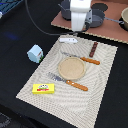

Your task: Interact with the objects in diverse but meaningful ways.

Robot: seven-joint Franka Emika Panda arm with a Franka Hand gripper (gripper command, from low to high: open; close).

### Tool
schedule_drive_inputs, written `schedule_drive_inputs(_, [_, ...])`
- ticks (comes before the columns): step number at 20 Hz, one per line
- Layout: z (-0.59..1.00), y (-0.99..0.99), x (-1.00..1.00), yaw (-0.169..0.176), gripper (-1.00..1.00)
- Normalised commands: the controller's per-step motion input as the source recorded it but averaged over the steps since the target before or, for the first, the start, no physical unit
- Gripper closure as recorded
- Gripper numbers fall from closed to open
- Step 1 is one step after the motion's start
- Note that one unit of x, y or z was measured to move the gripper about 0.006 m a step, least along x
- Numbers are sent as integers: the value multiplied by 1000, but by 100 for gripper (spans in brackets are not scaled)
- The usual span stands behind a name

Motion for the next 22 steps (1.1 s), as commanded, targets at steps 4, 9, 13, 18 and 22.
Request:
schedule_drive_inputs(4, [-445, 329, -269, -14, -100])
schedule_drive_inputs(9, [-476, 430, -255, 1, -100])
schedule_drive_inputs(13, [-440, 369, -204, 47, -100])
schedule_drive_inputs(18, [-206, 81, -153, 33, -100])
schedule_drive_inputs(22, [37, -242, -296, 0, -100])
